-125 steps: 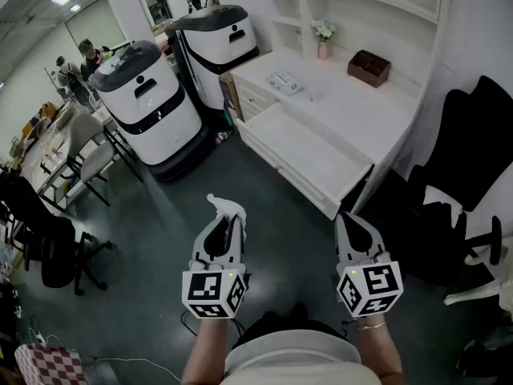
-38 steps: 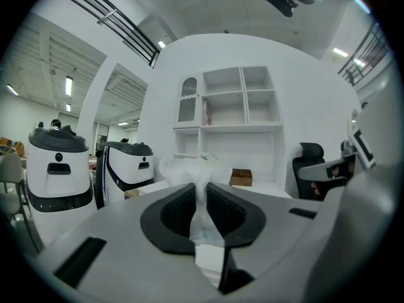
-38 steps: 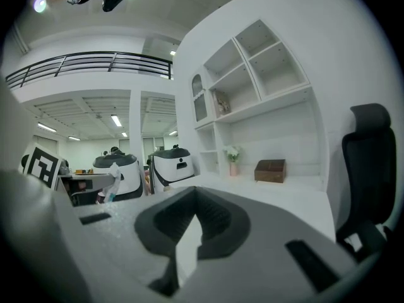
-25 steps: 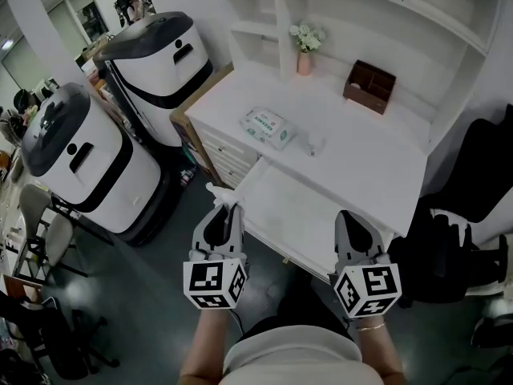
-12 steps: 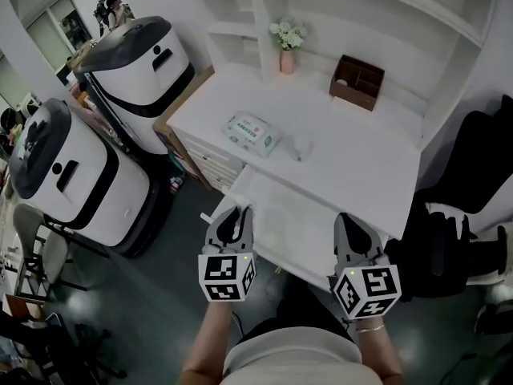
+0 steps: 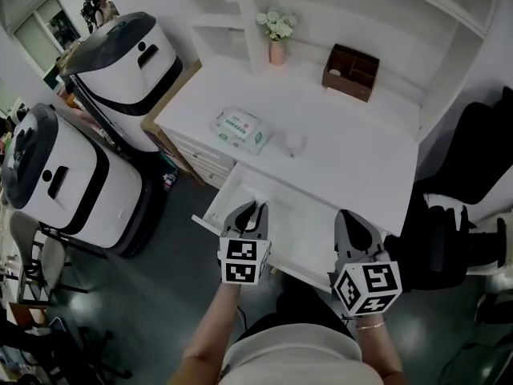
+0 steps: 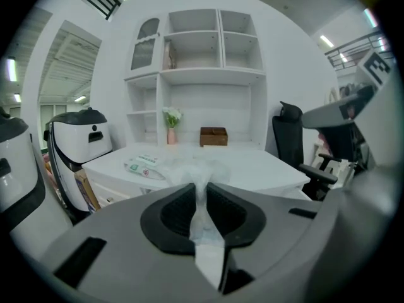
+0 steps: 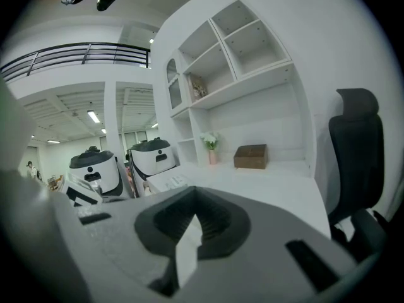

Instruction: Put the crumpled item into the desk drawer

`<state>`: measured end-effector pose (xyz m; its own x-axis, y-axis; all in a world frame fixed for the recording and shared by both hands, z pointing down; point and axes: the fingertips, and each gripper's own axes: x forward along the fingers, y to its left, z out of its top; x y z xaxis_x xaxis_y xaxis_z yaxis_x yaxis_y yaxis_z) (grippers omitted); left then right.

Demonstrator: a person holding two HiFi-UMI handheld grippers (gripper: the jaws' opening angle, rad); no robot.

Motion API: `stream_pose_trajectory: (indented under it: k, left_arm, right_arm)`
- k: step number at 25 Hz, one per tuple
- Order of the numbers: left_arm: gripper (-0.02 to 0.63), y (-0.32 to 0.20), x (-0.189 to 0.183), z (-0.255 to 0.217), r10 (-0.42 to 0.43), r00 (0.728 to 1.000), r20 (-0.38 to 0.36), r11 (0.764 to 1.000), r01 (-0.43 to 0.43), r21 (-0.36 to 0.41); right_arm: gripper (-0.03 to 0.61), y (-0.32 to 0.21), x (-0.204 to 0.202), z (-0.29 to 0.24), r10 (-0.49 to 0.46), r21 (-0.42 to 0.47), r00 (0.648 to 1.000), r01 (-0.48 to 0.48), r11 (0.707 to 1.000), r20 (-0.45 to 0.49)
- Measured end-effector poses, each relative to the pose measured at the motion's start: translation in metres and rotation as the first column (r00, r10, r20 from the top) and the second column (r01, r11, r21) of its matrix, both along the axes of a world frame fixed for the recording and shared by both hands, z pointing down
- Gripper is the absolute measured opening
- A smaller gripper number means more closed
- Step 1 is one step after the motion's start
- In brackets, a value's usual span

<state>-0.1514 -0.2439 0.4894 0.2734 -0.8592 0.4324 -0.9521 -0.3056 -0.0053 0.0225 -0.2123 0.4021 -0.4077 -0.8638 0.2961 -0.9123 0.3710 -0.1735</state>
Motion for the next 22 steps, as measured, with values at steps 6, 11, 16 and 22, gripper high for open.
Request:
stream_pose_trajectory:
  k: [6, 11, 16, 22]
  left_arm:
    - [0.044, -0.014, 0.024, 0.051, 0.082, 0.996, 0.035, 0.991, -0.077, -0.113]
    - [0.044, -0.019, 0.041, 0.085, 0.141, 0.988, 0.066, 0.972, -0.126, -0.2]
    - [0.044, -0.019, 0.056, 0.112, 0.216, 0.967, 0.131, 0.945, -0.173, -0.278]
    - [0.044, -0.019, 0.069, 0.142, 0.306, 0.933, 0.19, 0.895, -0.214, -0.392]
  right_arm:
    - [0.002, -0.007, 0.008, 0.006, 0.022, -0.017, 1.0, -0.022, 1.0, -0.002]
    - [0.002, -0.011, 0.014, 0.01, 0.04, -0.032, 0.999, -0.04, 0.999, -0.004]
    - [0.002, -0.013, 0.016, 0.013, 0.046, -0.042, 0.999, -0.046, 0.998, -0.005]
    - [0.002, -0.015, 0.023, 0.018, 0.061, -0.057, 0.998, -0.061, 0.997, -0.008]
